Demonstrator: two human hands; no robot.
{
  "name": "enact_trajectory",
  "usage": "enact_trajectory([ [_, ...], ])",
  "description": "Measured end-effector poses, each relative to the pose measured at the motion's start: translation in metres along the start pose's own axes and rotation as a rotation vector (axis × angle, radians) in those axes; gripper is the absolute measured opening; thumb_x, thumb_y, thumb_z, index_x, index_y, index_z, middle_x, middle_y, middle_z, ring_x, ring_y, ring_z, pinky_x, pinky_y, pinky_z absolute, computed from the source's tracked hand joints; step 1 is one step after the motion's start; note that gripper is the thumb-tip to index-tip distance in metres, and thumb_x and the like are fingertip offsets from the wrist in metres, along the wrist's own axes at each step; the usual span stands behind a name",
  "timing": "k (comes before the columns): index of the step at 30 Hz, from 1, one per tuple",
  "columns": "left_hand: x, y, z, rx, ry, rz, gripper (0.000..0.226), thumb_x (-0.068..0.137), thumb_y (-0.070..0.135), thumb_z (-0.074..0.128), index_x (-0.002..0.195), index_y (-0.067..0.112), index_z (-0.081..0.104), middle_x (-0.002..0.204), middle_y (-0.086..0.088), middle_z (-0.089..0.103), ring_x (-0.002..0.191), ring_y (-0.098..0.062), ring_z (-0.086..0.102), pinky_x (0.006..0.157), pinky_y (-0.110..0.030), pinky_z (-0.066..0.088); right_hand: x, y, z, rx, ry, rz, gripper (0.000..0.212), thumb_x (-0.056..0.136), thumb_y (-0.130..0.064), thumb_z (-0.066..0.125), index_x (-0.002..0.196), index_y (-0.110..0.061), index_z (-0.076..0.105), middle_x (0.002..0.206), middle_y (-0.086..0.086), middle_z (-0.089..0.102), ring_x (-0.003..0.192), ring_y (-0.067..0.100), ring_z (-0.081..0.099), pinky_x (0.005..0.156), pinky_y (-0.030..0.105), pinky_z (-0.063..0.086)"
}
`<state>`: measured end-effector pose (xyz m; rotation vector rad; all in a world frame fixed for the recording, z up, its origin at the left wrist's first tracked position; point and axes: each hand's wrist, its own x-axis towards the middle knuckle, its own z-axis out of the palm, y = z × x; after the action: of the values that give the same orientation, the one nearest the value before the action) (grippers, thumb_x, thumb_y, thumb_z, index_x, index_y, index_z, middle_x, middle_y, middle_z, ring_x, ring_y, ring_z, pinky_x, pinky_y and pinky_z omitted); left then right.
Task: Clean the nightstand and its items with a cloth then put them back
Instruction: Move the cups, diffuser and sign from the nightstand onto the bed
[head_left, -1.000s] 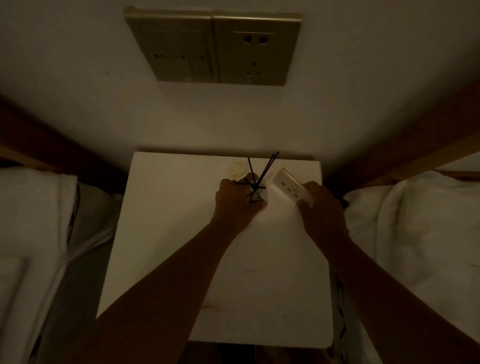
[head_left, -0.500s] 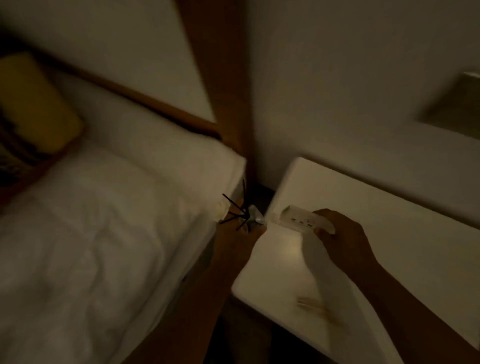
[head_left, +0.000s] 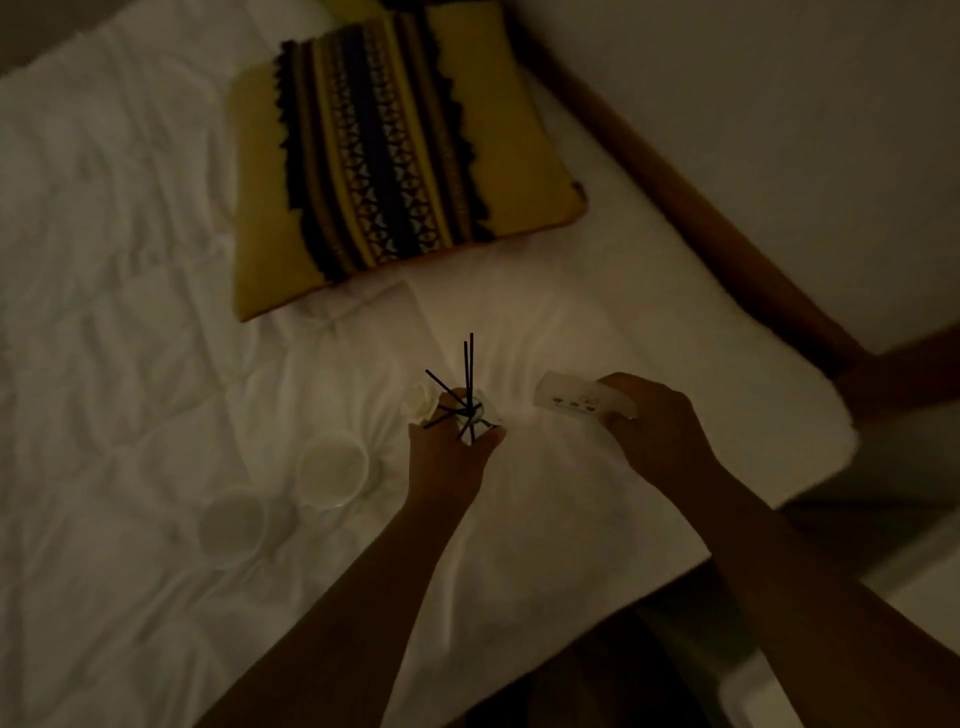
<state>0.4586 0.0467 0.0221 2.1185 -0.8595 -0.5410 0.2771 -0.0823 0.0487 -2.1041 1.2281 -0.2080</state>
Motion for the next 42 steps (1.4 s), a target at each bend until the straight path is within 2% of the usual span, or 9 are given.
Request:
enact_trajectory([
  [4, 0.016, -0.029, -0.008, -0.088, 0.069, -0.132, 0.052, 0.067, 0.017, 0.085, 0.086, 0.052, 0.051, 0.087, 0.029, 0.053, 0.084, 0.017, 0.055, 0.071, -0.002, 0.041, 0.040, -0.022, 0.030, -0.056, -0.045, -0.017, 0.033, 0.086, -0.008, 0.063, 0.118, -0.011, 0.065, 0.118, 0.011, 0.069, 0.107, 0.029, 0.064, 0.090, 0.026, 0.045],
  [8, 0.024, -0.045, 0.004, -0.192, 0.091, -0.227, 0.057, 0.067, 0.019, 0.080, 0.086, 0.065, 0.051, 0.092, 0.020, 0.061, 0.091, 0.002, 0.060, 0.082, -0.030, 0.054, 0.062, -0.022, 0.053, -0.144, -0.060, -0.037, 0.032, 0.087, -0.007, 0.059, 0.119, -0.010, 0.064, 0.118, 0.012, 0.067, 0.108, 0.030, 0.062, 0.093, 0.030, 0.044],
  [12, 0.028, -0.058, 0.013, -0.181, 0.039, -0.215, 0.047, 0.064, 0.022, 0.081, 0.088, 0.054, 0.058, 0.103, 0.006, 0.066, 0.102, -0.020, 0.062, 0.091, -0.047, 0.053, 0.061, -0.011, 0.067, -0.196, -0.068, -0.048, 0.035, 0.086, -0.004, 0.058, 0.121, -0.007, 0.063, 0.119, 0.014, 0.065, 0.110, 0.031, 0.059, 0.095, 0.028, 0.037],
  [20, 0.019, -0.048, 0.001, -0.056, 0.013, -0.103, 0.040, 0.071, 0.011, 0.079, 0.107, 0.016, 0.064, 0.099, 0.019, 0.052, 0.103, -0.014, 0.056, 0.095, -0.032, 0.047, 0.043, -0.021, 0.061, -0.012, -0.007, 0.124, 0.061, 0.085, -0.009, 0.063, 0.142, -0.016, 0.039, 0.135, 0.011, 0.046, 0.122, 0.026, 0.048, 0.097, 0.028, 0.038],
  [26, -0.035, -0.025, -0.029, 0.078, -0.151, -0.350, 0.087, 0.076, 0.024, 0.079, 0.146, 0.011, 0.029, 0.148, -0.009, 0.037, 0.135, -0.027, 0.036, 0.112, -0.039, 0.033, -0.015, -0.028, 0.033, 0.060, -0.066, 0.360, 0.079, 0.084, -0.021, 0.067, 0.149, -0.014, 0.022, 0.142, 0.017, 0.036, 0.127, 0.033, 0.042, 0.103, 0.041, 0.039],
  [29, -0.071, -0.001, -0.054, 0.029, -0.172, -0.382, 0.071, 0.079, 0.030, 0.077, 0.139, 0.016, 0.043, 0.126, -0.004, 0.057, 0.108, -0.017, 0.057, 0.088, -0.024, 0.049, -0.053, -0.044, 0.015, 0.089, -0.183, 0.288, 0.067, 0.084, -0.024, 0.067, 0.142, -0.016, 0.034, 0.132, 0.015, 0.049, 0.116, 0.028, 0.052, 0.094, 0.035, 0.044],
  [32, -0.116, 0.028, -0.102, 0.059, -0.125, -0.338, 0.040, 0.082, 0.039, 0.072, 0.116, 0.021, 0.061, 0.087, 0.011, 0.060, 0.074, 0.001, 0.055, 0.058, -0.009, 0.036, -0.100, -0.082, -0.010, 0.074, -0.306, 0.152, 0.062, 0.086, -0.027, 0.067, 0.139, -0.017, 0.037, 0.123, 0.011, 0.057, 0.106, 0.025, 0.059, 0.090, 0.033, 0.047],
  [37, -0.200, 0.060, -0.205, 0.113, 0.015, -0.263, 0.027, 0.084, 0.041, 0.069, 0.104, 0.023, 0.065, 0.076, 0.013, 0.058, 0.064, 0.001, 0.055, 0.055, -0.013, 0.039, -0.175, -0.179, -0.035, -0.058, -0.419, -0.137, 0.033, 0.088, -0.030, 0.063, 0.117, -0.017, 0.057, 0.100, 0.001, 0.066, 0.090, 0.018, 0.063, 0.074, 0.026, 0.049],
  [42, -0.321, 0.051, -0.328, 0.224, 0.095, -0.356, 0.027, 0.086, 0.041, 0.065, 0.108, 0.025, 0.062, 0.082, 0.009, 0.063, 0.071, -0.005, 0.059, 0.069, -0.025, 0.052, -0.269, -0.297, -0.009, -0.211, -0.579, -0.491, 0.026, 0.089, -0.035, 0.059, 0.111, -0.023, 0.059, 0.101, -0.004, 0.066, 0.083, 0.008, 0.058, 0.072, 0.021, 0.045],
])
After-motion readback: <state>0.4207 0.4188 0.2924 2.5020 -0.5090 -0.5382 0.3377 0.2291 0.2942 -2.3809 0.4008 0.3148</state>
